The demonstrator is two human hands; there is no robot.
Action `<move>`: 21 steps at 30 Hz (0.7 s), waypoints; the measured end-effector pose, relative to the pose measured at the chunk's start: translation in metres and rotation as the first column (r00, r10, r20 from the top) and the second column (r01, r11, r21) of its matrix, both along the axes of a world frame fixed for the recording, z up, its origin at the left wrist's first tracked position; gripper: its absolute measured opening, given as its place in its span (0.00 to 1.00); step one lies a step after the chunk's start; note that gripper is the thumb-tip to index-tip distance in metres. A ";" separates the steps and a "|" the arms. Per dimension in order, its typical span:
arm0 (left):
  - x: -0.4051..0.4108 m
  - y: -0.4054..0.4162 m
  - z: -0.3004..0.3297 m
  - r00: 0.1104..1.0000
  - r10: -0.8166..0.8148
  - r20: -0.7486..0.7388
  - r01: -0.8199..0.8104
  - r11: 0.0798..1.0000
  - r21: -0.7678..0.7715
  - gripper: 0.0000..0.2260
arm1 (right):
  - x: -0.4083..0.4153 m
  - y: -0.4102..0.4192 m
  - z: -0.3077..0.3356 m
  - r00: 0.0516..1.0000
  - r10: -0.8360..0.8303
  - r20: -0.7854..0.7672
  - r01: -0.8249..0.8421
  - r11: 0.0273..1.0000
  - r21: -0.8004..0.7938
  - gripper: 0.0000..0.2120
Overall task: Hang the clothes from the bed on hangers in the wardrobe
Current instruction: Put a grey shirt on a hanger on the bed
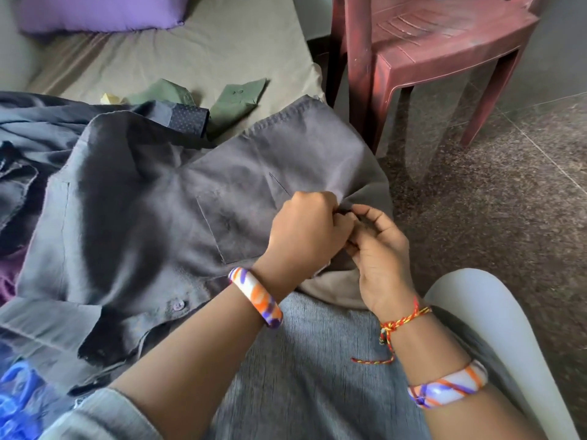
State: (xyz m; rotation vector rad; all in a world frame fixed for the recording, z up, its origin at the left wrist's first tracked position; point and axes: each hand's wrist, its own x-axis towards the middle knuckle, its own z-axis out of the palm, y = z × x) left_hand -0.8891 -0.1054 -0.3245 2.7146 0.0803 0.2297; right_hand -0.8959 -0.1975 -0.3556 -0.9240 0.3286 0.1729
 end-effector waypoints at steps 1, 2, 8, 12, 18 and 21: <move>0.000 0.000 -0.001 1.000 -0.002 0.001 0.002 1.000 -0.010 0.11 | 0.000 0.002 0.000 1.000 -0.011 0.025 0.012 0.999 -0.047 0.13; 0.001 0.000 -0.002 1.000 -0.005 0.008 0.006 0.999 -0.041 0.12 | 0.000 0.003 0.001 0.999 -0.026 0.042 0.029 0.996 -0.088 0.12; 0.005 0.006 0.001 0.969 0.105 -0.223 -0.194 0.882 -0.429 0.10 | -0.002 0.009 -0.003 0.992 -0.122 0.032 0.125 0.987 -0.102 0.14; -0.002 0.002 -0.001 0.986 0.102 -0.129 -0.127 0.970 -0.205 0.09 | -0.005 0.015 -0.003 0.991 -0.108 0.083 0.124 0.965 -0.231 0.15; -0.016 0.033 0.033 0.972 0.140 -0.187 -0.127 0.988 0.083 0.19 | -0.015 0.001 0.004 0.968 -0.170 0.183 0.216 0.937 -0.276 0.14; -0.041 0.089 0.061 0.958 0.265 -0.107 -0.261 0.964 0.052 0.15 | -0.021 0.016 0.018 0.962 -0.071 0.263 0.132 0.966 -0.223 0.14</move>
